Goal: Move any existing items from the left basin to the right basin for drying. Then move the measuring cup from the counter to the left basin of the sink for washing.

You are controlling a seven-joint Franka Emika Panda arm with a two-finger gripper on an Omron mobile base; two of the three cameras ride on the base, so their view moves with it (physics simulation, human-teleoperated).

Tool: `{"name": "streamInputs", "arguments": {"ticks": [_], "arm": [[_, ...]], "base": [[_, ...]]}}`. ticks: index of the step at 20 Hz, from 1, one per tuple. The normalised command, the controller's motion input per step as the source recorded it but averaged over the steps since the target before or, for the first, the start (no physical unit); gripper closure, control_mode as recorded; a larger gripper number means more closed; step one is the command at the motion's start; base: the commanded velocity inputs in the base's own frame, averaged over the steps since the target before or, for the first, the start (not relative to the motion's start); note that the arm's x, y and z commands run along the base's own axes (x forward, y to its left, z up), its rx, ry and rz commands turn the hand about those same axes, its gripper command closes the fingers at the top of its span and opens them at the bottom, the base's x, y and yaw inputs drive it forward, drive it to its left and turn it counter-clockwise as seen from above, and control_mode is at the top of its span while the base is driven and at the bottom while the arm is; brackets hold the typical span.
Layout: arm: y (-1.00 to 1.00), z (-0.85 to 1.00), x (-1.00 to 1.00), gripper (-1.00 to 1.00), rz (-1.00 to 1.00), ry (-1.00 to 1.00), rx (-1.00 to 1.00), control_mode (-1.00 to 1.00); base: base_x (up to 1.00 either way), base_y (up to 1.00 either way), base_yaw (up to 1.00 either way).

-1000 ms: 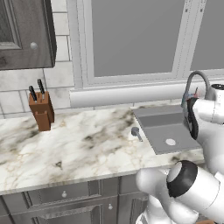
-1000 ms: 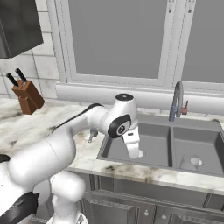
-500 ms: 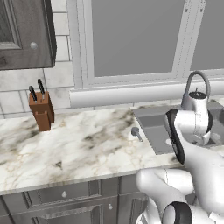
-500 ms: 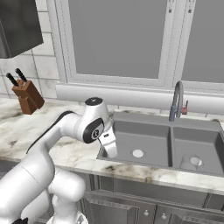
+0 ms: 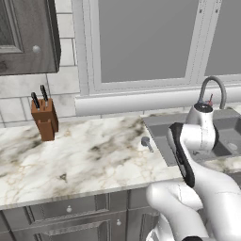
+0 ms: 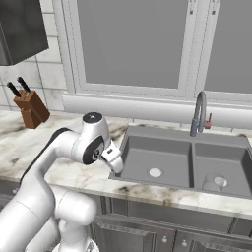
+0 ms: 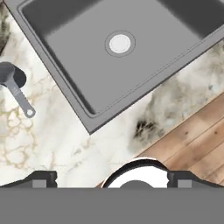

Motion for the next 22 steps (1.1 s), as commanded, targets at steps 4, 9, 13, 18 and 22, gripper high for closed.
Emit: {"name": "streamInputs", "arguments": {"ticks": [4, 9, 13, 18, 22], "arm": [[0.51, 0.00, 0.12, -1.00, 0.31, 0.00, 0.00, -1.00], [0.52, 0.00, 0.18, -1.00, 0.29, 0.00, 0.00, -1.00], [0.50, -0.14, 0.29, -1.00, 0.22, 0.04, -0.05, -1.00], [0.30, -0.25, 0.26, -1.00, 0.09, 0.06, -0.08, -1.00], [0.18, -0.11, 0.30, -1.00, 0.00, 0.07, -0.08, -1.00]], "base": [[0.00, 0.00, 0.00], [0.00, 0.00, 0.00], [0.00, 0.00, 0.00], [0.00, 0.00, 0.00], [0.00, 0.00, 0.00]]}}
